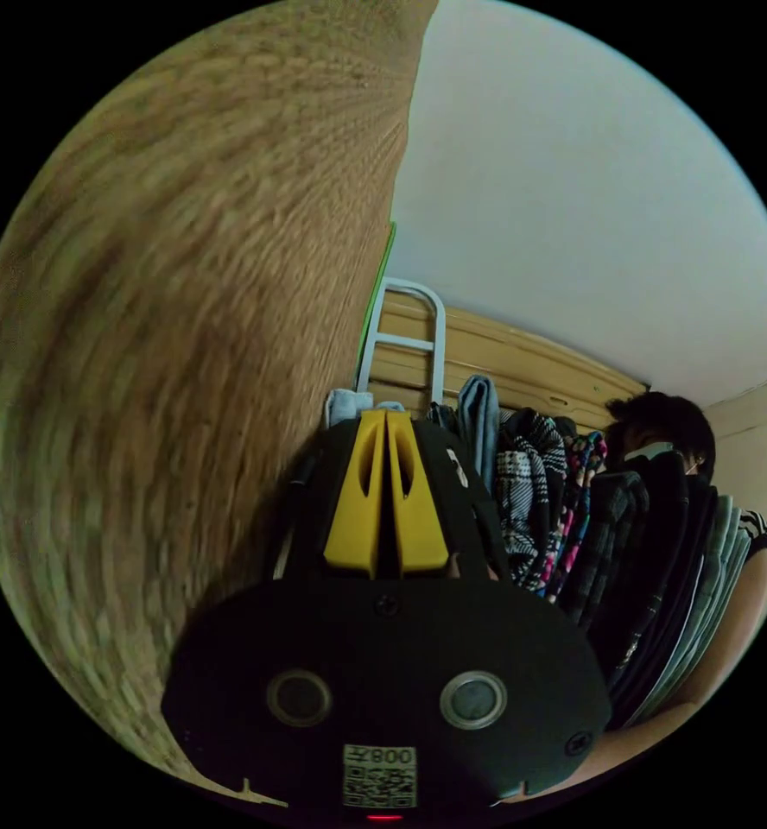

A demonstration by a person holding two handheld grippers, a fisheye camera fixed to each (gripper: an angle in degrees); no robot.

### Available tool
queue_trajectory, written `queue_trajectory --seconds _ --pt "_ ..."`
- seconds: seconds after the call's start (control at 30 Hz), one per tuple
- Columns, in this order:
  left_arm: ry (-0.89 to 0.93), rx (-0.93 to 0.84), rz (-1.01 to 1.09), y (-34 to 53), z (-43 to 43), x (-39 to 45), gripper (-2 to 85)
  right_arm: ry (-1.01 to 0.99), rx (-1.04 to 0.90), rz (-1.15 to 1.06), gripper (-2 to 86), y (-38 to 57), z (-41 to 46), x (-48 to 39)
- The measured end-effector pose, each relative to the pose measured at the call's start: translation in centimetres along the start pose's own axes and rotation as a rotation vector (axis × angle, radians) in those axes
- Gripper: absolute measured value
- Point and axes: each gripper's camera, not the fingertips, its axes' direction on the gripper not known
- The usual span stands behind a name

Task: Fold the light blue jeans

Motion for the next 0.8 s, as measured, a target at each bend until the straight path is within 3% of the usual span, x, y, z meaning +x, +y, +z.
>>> queue_trajectory --seconds 0.8 --pt "-0.126 0.024 0.055 -4.4 6.8 -3.1 0.0 0.106 -0.087 -0.071 0.0 0.5 -3.4 0.0"
